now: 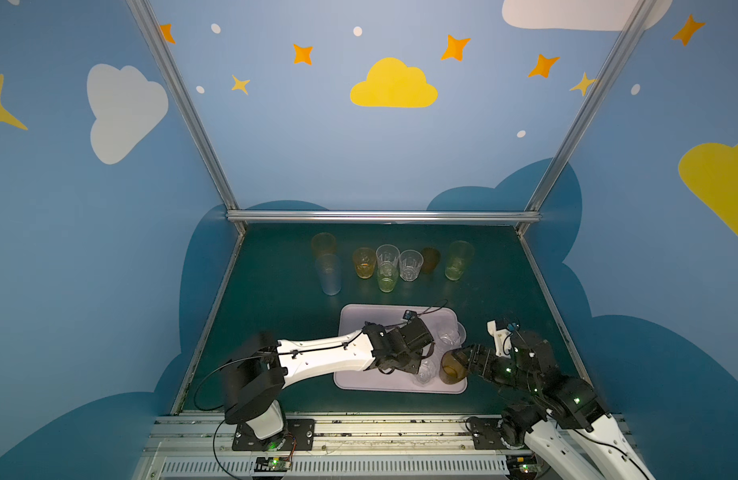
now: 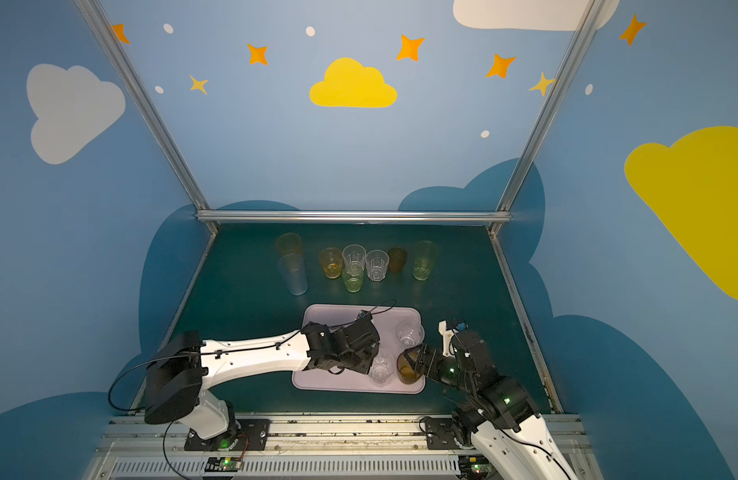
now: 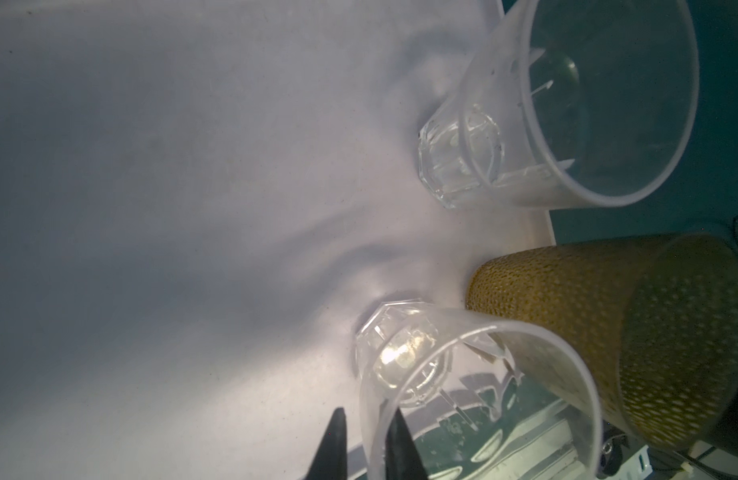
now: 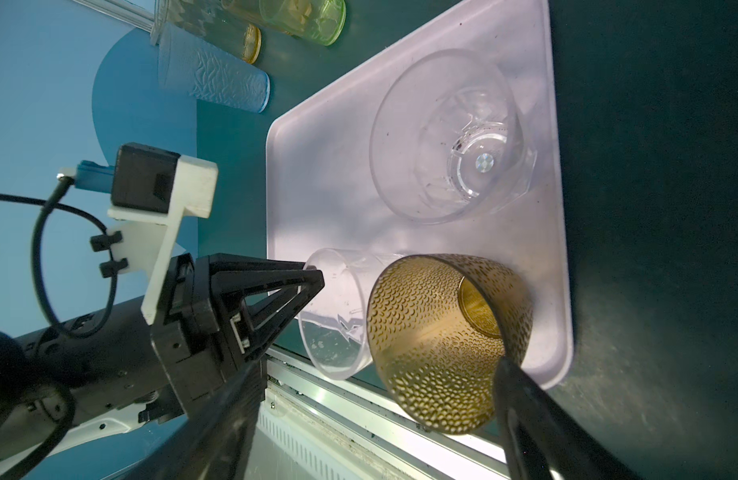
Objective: Place the glasses into the tray
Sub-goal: 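Lower the clear faceted glass beside the gold glass and open the left gripper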
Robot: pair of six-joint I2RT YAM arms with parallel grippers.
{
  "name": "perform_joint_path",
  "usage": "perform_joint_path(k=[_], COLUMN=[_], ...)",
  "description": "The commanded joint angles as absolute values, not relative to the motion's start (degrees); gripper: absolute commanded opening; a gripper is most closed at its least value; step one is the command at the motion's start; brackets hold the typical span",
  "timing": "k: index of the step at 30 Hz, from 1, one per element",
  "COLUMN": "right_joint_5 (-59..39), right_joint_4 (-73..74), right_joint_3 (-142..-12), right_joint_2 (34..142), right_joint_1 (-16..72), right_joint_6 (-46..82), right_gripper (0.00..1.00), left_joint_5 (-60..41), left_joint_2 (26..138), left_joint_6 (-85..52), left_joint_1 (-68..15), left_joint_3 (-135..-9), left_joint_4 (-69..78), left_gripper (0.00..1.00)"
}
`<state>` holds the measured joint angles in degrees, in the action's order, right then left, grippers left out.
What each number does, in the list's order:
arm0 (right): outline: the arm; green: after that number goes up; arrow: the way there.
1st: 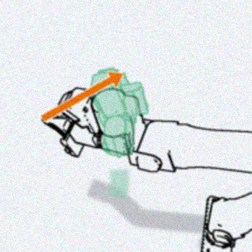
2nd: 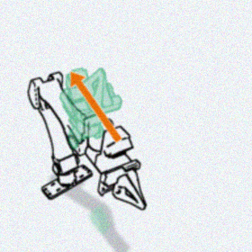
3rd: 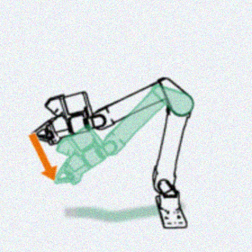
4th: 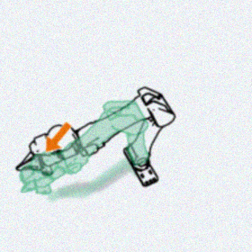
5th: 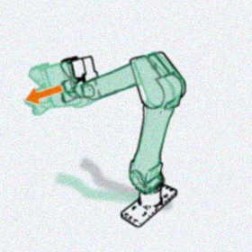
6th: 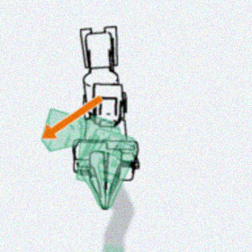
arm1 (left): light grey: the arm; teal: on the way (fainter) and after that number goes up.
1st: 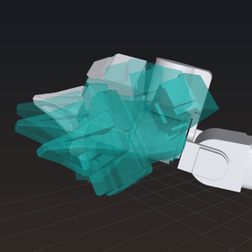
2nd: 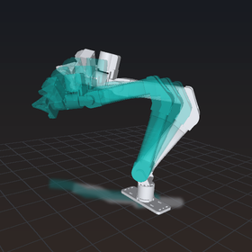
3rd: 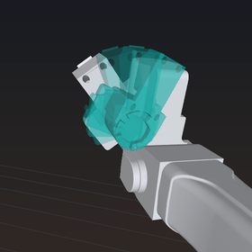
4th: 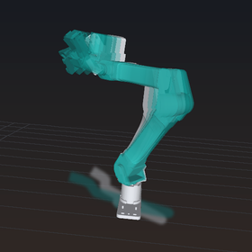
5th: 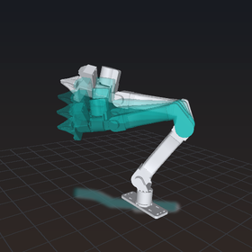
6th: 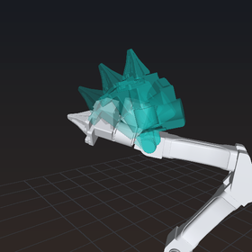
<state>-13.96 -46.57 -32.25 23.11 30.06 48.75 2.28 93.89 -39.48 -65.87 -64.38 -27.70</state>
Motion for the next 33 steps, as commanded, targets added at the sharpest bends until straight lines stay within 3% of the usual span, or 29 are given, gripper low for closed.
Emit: perform_joint_path(k=[1, 16, 20, 23, 33], right_joint_5=[-12.9, -12.8, -12.4, -12.2, -11.3], right_joint_4=[-47.4, -47.4, -47.4, -47.4, -46.9], right_joint_3=[-33.0, -33.4, -33.7, -34.1, -36.2], right_joint_2=[22.8, 22.8, 23.0, 23.1, 25.8], right_joint_1=[29.8, 29.8, 29.8, 29.8, 29.7], right_joint_6=[47.9, 48.0, 48.3, 48.6, 48.2], right_gripper=[0.86, 0.86, 0.86, 0.86, 0.86], left_joint_5=[4.0, 6.6, 6.9, 6.6, 7.4], left_joint_2=[93.3, 88.9, 86.7, 85.0, 83.1], left_joint_6=[-39.2, -38.4, -36.3, -35.7, -36.8], left_joint_1=[-66.1, -66.1, -66.1, -66.1, -65.9], left_joint_3=[-65.1, -62.6, -61.4, -61.0, -59.9], left_joint_4=[-29.7, -28.5, -27.6, -27.2, -27.2], left_gripper=[0.25, 0.62, 0.88, 0.98, 1.0])
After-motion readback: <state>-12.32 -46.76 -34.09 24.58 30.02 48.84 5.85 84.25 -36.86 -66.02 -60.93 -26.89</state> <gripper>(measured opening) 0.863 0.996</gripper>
